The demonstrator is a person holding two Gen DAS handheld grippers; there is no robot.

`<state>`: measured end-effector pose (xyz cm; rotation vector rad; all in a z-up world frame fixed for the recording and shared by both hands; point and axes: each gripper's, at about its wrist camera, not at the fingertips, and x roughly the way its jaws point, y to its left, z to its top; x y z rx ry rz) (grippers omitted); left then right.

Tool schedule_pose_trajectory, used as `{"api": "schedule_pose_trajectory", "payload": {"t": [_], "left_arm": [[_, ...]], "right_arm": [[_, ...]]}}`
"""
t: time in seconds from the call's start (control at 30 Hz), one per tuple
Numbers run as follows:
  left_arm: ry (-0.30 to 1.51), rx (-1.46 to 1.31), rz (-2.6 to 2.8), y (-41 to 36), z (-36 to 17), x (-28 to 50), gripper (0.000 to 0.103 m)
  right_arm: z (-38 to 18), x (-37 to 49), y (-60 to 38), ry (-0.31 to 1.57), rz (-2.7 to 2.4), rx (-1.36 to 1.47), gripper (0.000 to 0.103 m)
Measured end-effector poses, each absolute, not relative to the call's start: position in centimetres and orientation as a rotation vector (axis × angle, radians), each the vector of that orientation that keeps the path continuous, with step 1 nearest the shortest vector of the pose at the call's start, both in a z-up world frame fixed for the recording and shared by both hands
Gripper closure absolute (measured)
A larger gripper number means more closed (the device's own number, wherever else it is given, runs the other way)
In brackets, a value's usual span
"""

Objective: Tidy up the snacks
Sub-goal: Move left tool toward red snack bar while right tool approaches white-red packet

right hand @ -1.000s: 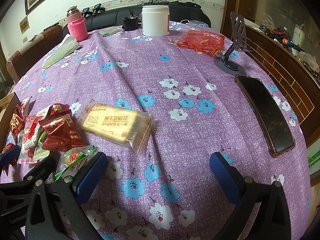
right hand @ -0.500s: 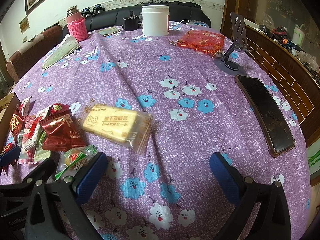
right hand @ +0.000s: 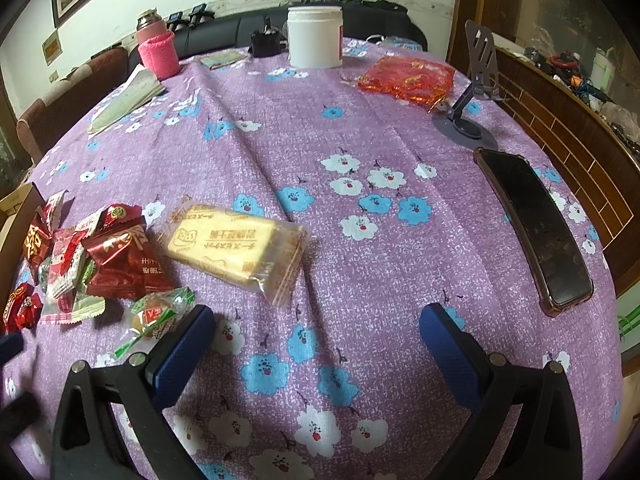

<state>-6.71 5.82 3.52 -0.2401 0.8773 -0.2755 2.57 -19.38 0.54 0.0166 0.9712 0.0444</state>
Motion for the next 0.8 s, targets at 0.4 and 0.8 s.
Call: {"api": "schedule_pose_trajectory", "payload": {"t": [0.4, 0.8], "left_arm": [[0.706, -0.198, -0.092, 13.8, 6.1, -12.4, 0.006], [0.539, -0.203, -0.036, 18.0, 8.5, -14.2, 0.006]], "right_arm": [[0.7, 2.7, -19.4, 1.025, 0.078, -0.018, 0.0], [10.4, -4.9, -17.3, 0.571, 0.173, -0.074, 0.0]]}}
